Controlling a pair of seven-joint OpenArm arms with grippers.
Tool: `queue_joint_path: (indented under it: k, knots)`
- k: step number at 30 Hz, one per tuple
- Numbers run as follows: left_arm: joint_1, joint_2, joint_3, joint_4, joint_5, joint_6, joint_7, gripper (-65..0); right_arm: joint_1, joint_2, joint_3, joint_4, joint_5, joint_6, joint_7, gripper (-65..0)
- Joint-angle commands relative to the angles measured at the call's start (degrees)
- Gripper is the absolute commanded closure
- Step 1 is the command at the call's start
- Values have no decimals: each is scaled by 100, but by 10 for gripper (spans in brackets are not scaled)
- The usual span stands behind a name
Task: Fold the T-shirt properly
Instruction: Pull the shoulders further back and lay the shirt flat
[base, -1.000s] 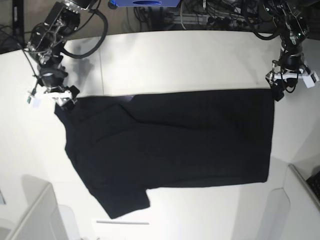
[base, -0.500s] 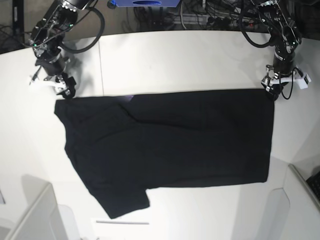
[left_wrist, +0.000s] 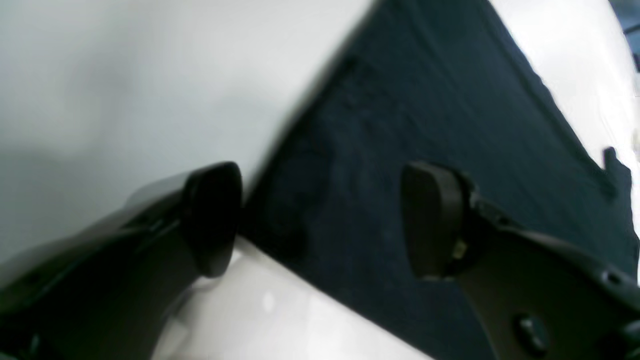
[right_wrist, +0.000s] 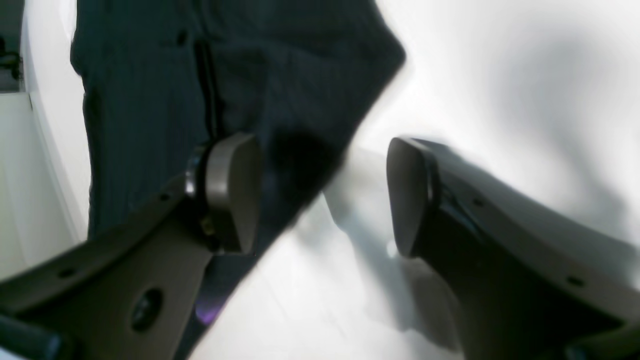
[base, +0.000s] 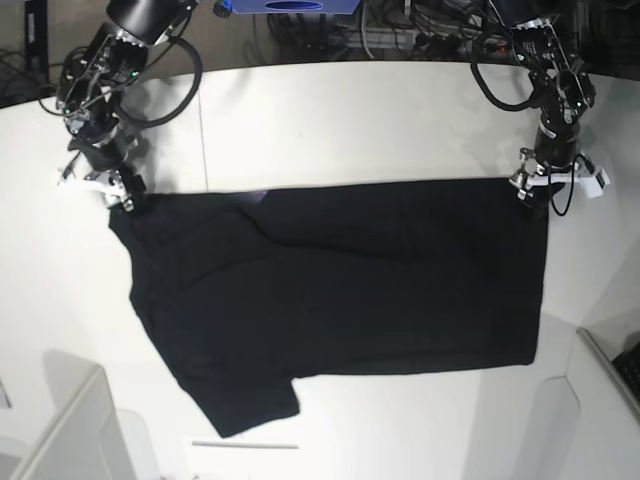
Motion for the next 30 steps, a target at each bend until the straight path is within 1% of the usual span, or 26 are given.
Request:
queue_joint_path:
  k: [1, 7, 9, 11, 14, 17, 19, 22, 26, 28, 29, 30]
  knots:
    - [17, -45, 6, 21, -4, 57, 162, -477, 11, 11, -29, -32, -92, -38, 1, -377]
    - [-97, -45, 24, 12, -4, 66, 171, -476, 213, 170, -38, -446, -92, -38, 80, -377]
    - [-141, -53, 24, -85, -4, 66, 171, -471, 283, 266, -38, -630, -84, -38, 80, -377]
    - [-150, -53, 24, -164, -4, 66, 171, -413, 301, 319, -38, -771, -66, -29, 80, -377]
    - [-150, -53, 24, -190, -4, 66, 171, -281, 345, 319, -38, -824, -84, -29, 80, -377]
    - [-150, -53, 24, -217, -4, 66, 171, -178, 362, 319, -38, -824, -92, -29, 80, -369]
    - [-150, -53, 24, -217, -4, 66, 171, -133, 371, 319, -38, -824, -92, -20, 80, -323]
    - [-150, -53, 24, -217, -4, 66, 171, -77, 424, 328, -38, -824, -92, -12, 89, -218]
    - [-150, -53, 24, -217, -4, 66, 180, 0, 529, 337, -29, -955, -92, -3, 89, -137]
    - [-141, -62, 24, -217, -4, 66, 180, 0, 591, 407, 6, -1052, -66, 76, 98, -75]
    - [-124, -62, 24, -208, -4, 66, 180, 0, 600, 416, 6, -1122, -57, 147, 98, -21]
    - [-115, -62, 24, -208, -4, 66, 180, 0, 609, 425, -2, -1149, -57, 226, 98, 0]
